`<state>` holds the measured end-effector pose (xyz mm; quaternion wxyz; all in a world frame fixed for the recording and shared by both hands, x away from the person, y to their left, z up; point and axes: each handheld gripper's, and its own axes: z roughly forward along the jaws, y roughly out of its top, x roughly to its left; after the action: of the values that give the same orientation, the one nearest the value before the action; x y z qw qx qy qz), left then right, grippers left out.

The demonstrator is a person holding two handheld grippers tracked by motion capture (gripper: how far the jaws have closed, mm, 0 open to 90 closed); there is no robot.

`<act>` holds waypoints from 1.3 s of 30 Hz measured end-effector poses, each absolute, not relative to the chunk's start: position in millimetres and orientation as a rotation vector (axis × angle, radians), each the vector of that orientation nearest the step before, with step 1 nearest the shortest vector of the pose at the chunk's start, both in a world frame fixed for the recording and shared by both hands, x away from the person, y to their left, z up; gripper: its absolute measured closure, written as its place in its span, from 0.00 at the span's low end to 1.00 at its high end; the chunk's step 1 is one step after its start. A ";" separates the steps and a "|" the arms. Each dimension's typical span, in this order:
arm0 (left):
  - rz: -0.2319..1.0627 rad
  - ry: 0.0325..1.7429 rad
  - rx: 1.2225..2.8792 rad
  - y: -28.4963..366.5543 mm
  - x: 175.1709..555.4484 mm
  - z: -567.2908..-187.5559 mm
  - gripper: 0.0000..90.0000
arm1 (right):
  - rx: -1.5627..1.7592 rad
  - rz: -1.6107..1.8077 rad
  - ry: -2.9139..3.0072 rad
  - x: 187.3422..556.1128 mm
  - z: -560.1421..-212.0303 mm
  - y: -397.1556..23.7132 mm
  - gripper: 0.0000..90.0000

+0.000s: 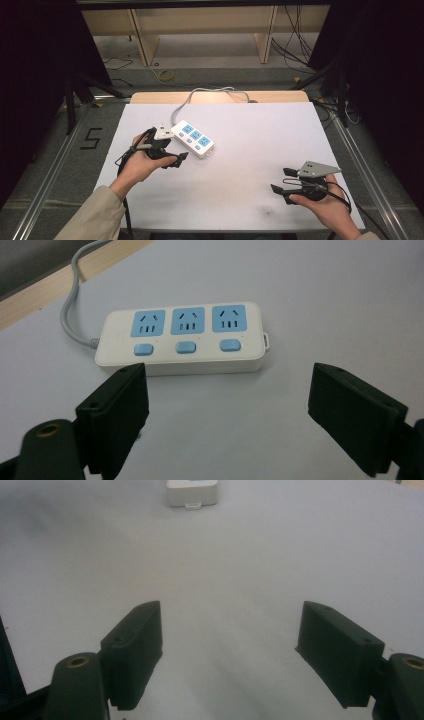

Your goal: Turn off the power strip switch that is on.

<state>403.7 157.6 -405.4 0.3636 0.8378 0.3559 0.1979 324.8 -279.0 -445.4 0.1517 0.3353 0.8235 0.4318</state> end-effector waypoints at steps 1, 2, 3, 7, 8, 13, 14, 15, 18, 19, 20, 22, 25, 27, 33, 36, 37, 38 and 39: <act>0.507 0.919 2.150 157.9 401.3 -406.4 0.18 | 0.962 1.239 2.364 324.8 -445.4 -279.0 0.29; 0.507 0.917 2.146 158.5 399.3 -407.2 0.18 | 0.963 1.239 2.364 324.8 -445.4 -278.9 0.29; 0.509 0.915 2.141 158.9 397.3 -407.9 0.18 | 0.962 1.239 2.365 324.8 -445.5 -278.9 0.29; 0.522 0.909 2.125 161.0 388.8 -411.0 0.18 | 0.963 1.241 2.363 324.7 -445.3 -279.0 0.29; 0.522 0.903 2.125 161.6 386.7 -412.2 0.18 | 0.960 1.239 2.366 324.7 -445.3 -279.3 0.29; 0.530 0.893 2.118 164.5 375.7 -421.3 0.18 | 0.968 1.238 2.365 324.8 -445.7 -279.7 0.29; 0.530 0.893 2.117 165.0 373.6 -423.5 0.18 | 0.964 1.236 2.368 324.9 -445.7 -279.8 0.29; 0.531 0.891 2.119 165.7 371.5 -425.6 0.18 | 0.965 1.236 2.369 324.9 -445.9 -279.5 0.29; 0.523 0.885 2.123 168.5 364.7 -430.7 0.18 | 0.965 1.237 2.370 324.8 -446.1 -279.2 0.29; 0.525 0.880 2.126 169.8 362.5 -431.9 0.18 | 0.965 1.236 2.369 324.7 -446.1 -279.3 0.29; 0.532 0.880 2.127 171.0 360.0 -433.1 0.18 | 0.965 1.236 2.369 324.8 -446.1 -279.3 0.29; 0.527 0.887 2.122 172.9 354.9 -436.1 0.18 | 0.964 1.236 2.369 325.1 -446.3 -279.8 0.29; 0.532 0.894 2.107 176.5 347.3 -439.2 0.18 | 0.962 1.235 2.370 325.4 -446.6 -279.8 0.29; 0.536 0.897 2.103 179.5 342.3 -440.5 0.18 | 0.962 1.236 2.369 325.2 -446.5 -279.7 0.29; 0.601 0.897 2.143 189.0 334.9 -443.8 0.18 | 0.953 1.231 2.369 325.2 -446.2 -280.3 0.29; 0.582 0.895 2.145 189.3 333.5 -445.4 0.18 | 0.954 1.229 2.371 324.5 -446.0 -279.7 0.29; 0.576 0.895 2.148 189.2 333.6 -445.9 0.18 | 0.953 1.230 2.370 324.3 -446.2 -279.3 0.29; 0.577 0.896 2.147 189.2 334.2 -446.2 0.18 | 0.953 1.230 2.371 324.0 -446.3 -278.9 0.29; 0.577 0.897 2.147 189.2 334.7 -446.7 0.18 | 0.952 1.230 2.370 323.9 -446.5 -278.7 0.29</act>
<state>334.7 189.2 -446.7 0.3636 0.8342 0.3487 0.2244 323.9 -278.7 -446.5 0.1530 0.3320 0.8261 0.4288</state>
